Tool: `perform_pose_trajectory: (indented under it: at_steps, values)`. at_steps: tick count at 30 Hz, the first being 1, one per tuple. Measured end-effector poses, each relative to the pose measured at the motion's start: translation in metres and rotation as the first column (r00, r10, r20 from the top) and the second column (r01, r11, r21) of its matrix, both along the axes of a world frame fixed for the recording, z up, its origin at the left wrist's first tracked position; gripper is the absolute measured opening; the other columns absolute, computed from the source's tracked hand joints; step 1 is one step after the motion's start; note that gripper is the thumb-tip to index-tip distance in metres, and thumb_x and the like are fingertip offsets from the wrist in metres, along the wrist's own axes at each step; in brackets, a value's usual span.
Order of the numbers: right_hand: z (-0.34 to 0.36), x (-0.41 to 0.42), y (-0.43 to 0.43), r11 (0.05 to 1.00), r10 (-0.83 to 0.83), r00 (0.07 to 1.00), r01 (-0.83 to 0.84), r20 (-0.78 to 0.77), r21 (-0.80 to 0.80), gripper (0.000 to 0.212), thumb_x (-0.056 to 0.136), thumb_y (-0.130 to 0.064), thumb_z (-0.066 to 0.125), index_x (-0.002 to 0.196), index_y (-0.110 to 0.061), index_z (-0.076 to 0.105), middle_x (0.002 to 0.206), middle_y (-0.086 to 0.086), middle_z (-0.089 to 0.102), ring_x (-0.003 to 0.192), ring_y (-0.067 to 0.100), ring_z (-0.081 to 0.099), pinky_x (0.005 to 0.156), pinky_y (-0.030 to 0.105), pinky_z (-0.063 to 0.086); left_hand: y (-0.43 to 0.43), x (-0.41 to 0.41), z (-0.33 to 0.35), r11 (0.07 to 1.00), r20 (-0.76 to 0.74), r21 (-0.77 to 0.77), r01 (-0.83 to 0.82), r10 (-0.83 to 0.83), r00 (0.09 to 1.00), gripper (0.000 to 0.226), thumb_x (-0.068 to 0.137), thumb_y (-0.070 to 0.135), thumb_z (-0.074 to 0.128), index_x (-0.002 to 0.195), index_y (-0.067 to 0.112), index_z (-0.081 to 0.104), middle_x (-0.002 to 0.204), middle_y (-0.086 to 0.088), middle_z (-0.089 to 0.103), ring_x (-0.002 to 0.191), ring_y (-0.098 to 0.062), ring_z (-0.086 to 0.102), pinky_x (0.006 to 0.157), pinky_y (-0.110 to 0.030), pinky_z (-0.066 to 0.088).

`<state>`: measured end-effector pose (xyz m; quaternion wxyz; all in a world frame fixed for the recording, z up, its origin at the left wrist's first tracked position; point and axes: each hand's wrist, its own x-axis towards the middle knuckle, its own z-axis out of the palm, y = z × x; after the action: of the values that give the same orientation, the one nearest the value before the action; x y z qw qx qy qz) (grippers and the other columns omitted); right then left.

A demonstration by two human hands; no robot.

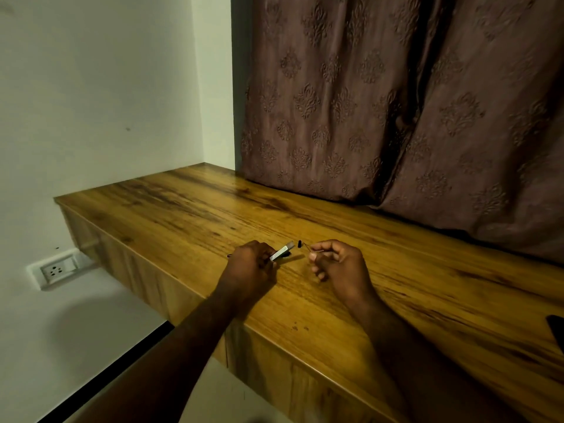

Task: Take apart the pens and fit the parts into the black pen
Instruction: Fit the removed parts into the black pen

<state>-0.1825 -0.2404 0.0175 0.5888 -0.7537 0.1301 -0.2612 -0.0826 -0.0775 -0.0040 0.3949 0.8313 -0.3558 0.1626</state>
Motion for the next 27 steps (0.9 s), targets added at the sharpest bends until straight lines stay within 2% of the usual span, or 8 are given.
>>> perform_pose_trajectory:
  at_steps: [3,4,8,16,23,27]
  values:
    - [0.001,0.001,-0.003,0.992,-0.015,0.998,0.008,0.057,0.127,0.013,0.09,0.0,0.063,0.1,-0.004,0.069,0.076,0.011,0.07,0.058,0.011,0.061,0.054,0.022,0.05,-0.004,0.003,-0.003,0.997,0.089,0.082,0.006,-0.013,0.996,0.013,0.082,0.019,0.063,0.093,0.016,0.069,0.083,0.0,0.061,0.066,-0.009,0.051,0.054,-0.012,0.031]
    - [0.001,0.002,-0.003,0.989,-0.016,0.998,0.006,0.065,0.15,0.014,0.091,0.001,0.061,0.102,-0.003,0.068,0.079,0.013,0.071,0.062,0.014,0.064,0.057,0.023,0.052,-0.004,0.004,-0.004,0.996,0.102,0.093,0.01,-0.02,0.995,0.014,0.083,0.02,0.063,0.095,0.017,0.068,0.084,0.001,0.06,0.066,-0.008,0.05,0.054,-0.011,0.028]
    - [0.0,0.004,0.001,0.985,0.014,0.996,-0.028,0.084,0.168,0.015,0.094,0.0,0.057,0.103,-0.008,0.065,0.087,0.012,0.072,0.074,0.021,0.069,0.064,0.024,0.057,-0.006,0.007,-0.009,0.991,0.132,0.128,0.028,-0.045,0.99,0.018,0.083,0.024,0.06,0.099,0.018,0.067,0.086,0.001,0.06,0.07,-0.008,0.052,0.059,-0.019,0.033]
    - [0.0,0.005,0.005,0.99,0.033,0.995,-0.046,0.099,0.131,0.019,0.095,0.001,0.054,0.097,-0.016,0.064,0.092,0.01,0.072,0.082,0.023,0.071,0.068,0.025,0.058,-0.006,0.005,-0.009,0.992,0.147,0.114,0.057,-0.073,0.986,0.024,0.087,0.031,0.058,0.108,0.023,0.065,0.087,0.004,0.062,0.071,-0.007,0.053,0.06,-0.021,0.038]
    - [0.0,0.004,0.005,0.989,0.057,0.993,-0.07,0.1,0.133,0.017,0.094,0.001,0.056,0.098,-0.014,0.063,0.092,0.011,0.073,0.077,0.022,0.069,0.066,0.023,0.057,-0.005,0.001,-0.006,0.989,0.12,0.114,0.091,-0.105,0.987,0.032,0.088,0.033,0.059,0.119,0.026,0.064,0.089,0.003,0.059,0.071,-0.01,0.057,0.059,-0.029,0.049]
    - [-0.001,0.005,0.004,0.989,0.074,0.993,-0.084,0.09,0.121,0.015,0.093,0.001,0.058,0.101,-0.009,0.065,0.09,0.012,0.072,0.075,0.021,0.068,0.064,0.021,0.057,-0.004,-0.001,-0.005,0.99,0.126,0.099,0.1,-0.113,0.986,0.031,0.088,0.033,0.059,0.117,0.024,0.065,0.09,0.003,0.059,0.07,-0.01,0.057,0.058,-0.033,0.051]
